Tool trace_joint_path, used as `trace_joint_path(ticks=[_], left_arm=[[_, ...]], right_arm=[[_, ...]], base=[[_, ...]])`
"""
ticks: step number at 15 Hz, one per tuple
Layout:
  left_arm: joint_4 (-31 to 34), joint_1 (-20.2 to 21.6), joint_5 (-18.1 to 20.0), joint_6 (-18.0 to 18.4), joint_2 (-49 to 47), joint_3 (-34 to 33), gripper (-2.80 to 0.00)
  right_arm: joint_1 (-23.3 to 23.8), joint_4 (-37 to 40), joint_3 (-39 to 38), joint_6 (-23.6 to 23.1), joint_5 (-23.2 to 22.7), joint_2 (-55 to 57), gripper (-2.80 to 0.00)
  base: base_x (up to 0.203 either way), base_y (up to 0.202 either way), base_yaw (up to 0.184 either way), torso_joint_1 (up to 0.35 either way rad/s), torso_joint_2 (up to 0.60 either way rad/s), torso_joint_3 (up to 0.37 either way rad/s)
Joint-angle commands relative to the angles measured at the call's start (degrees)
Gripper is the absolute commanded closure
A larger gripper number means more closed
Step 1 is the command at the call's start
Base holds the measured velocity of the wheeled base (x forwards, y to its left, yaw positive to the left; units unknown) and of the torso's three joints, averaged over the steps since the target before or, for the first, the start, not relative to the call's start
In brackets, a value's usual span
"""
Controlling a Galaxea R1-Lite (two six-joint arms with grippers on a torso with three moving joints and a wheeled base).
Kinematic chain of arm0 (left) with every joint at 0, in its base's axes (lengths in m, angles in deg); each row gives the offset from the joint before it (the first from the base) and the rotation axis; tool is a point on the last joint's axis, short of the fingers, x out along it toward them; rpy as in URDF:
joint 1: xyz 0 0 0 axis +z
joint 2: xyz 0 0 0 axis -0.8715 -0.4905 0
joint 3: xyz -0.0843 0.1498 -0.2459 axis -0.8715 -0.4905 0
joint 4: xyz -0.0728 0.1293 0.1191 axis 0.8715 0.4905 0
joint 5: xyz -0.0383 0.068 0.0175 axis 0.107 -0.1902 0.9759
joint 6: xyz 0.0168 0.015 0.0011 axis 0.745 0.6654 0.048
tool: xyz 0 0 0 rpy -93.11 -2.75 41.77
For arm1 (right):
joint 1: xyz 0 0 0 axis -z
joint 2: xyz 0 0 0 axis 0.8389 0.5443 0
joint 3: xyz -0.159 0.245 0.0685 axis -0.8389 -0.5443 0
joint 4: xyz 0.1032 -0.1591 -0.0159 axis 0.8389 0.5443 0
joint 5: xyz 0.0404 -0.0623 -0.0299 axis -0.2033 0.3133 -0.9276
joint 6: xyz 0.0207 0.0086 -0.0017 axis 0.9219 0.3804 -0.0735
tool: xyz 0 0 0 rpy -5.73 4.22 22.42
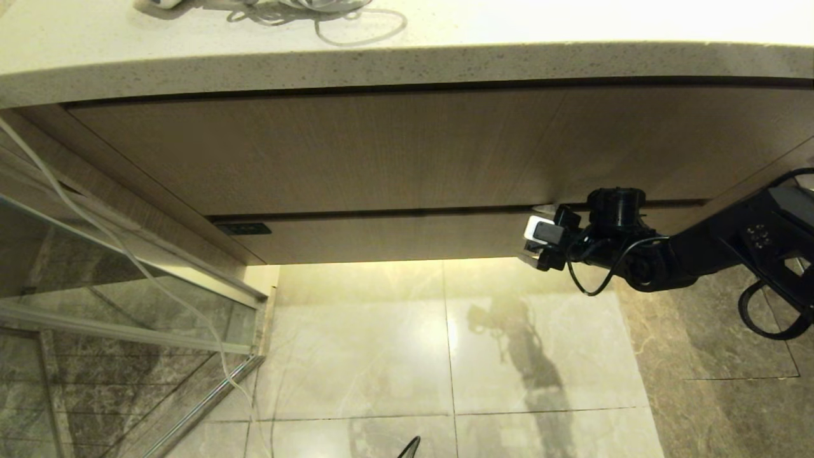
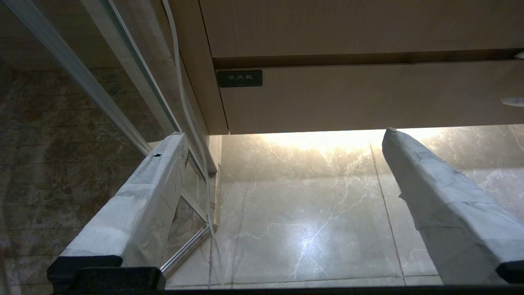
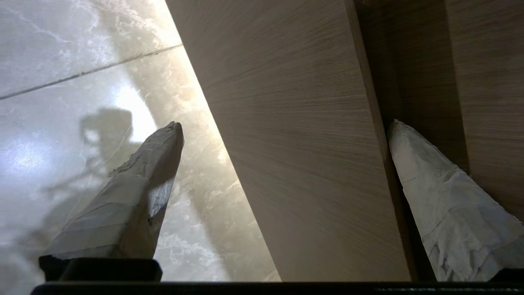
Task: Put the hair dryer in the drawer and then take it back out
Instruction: Pull open the drawer
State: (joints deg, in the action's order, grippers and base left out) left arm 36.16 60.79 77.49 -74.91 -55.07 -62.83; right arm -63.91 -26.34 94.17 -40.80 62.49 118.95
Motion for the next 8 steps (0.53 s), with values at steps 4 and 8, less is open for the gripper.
trace_joint_path(ticks=[4,8], left_arm=[[-0.1,0.0,0.0,0.0,0.0,-2.3,-2.80],[-0.1,0.0,0.0,0.0,0.0,-2.3,-2.80]], right_arm=[[-0.1,3.0,-0.4,-0.4,0.1,0.7,-2.80],[0.0,3.6,-0.8,-0.3,0.1,0.4,-2.80]], base=[[0.000,0.000,0.000,0.000,0.00,0.000],[0.000,0.000,0.000,0.000,0.00,0.000]])
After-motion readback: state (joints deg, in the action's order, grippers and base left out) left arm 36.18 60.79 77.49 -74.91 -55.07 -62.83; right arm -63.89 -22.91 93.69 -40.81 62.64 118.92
